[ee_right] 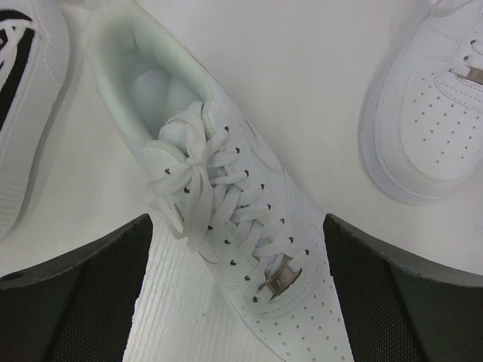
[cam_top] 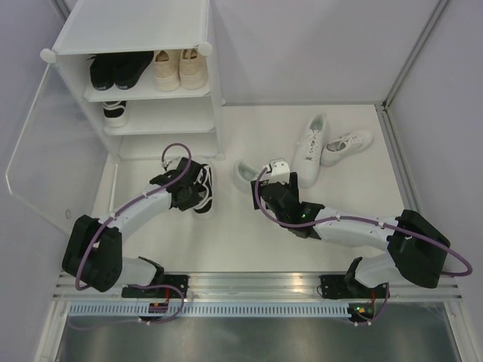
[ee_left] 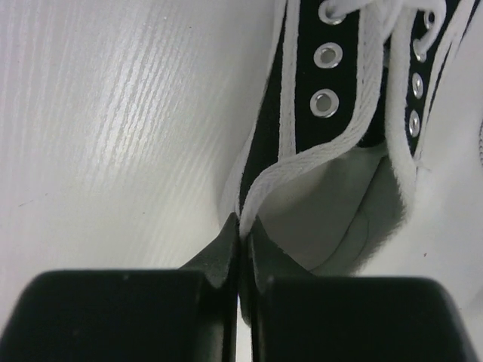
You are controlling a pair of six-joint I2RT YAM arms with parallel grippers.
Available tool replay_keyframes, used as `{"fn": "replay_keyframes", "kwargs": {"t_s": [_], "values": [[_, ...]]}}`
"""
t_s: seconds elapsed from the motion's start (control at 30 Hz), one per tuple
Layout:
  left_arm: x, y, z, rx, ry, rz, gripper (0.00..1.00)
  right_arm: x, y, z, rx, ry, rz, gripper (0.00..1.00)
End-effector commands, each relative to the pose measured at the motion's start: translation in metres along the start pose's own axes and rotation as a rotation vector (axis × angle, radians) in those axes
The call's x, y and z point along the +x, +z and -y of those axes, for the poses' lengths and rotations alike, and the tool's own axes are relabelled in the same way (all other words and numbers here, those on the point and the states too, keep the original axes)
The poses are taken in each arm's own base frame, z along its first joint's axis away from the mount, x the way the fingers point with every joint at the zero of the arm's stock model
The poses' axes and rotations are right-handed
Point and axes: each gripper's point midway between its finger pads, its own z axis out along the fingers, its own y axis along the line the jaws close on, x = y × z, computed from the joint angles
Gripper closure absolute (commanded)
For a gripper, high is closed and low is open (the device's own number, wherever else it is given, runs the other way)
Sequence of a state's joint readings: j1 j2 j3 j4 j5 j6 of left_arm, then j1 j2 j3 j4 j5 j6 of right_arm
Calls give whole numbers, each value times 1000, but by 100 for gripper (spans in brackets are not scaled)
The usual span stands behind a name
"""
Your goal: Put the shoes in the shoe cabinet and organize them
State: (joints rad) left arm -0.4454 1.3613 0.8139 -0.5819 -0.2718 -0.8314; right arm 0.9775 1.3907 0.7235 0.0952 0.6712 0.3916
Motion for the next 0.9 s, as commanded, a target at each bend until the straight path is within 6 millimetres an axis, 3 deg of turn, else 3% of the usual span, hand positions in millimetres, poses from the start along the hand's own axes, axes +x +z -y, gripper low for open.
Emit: {"fn": "replay_keyframes", "kwargs": {"t_s": [0.0,0.17,0.37,0.47,0.6,0.83,0.87], "values": [[-25,-27,6,15,-12,78,98,-16,3,-3,14,18,31,2],[-63,-65,-7,-38,25,192,98,-17,2,-1,18,19,34,2],[-118,-115,-18,31,-29,314,98,-17,2,-1,21,18,31,2],[-143,-130,-30,35,-59,354,98,-16,3,-1,21,19,30,2],[-177,-139,-50,14,-101,380,98,-16,3,-2,19,18,28,2],[-215,-154,-50,39,-87,391,98,-15,3,-1,24,14,26,2],[-224,-147,-58,17,-109,384,98,-15,3,-2,20,15,25,2]]}}
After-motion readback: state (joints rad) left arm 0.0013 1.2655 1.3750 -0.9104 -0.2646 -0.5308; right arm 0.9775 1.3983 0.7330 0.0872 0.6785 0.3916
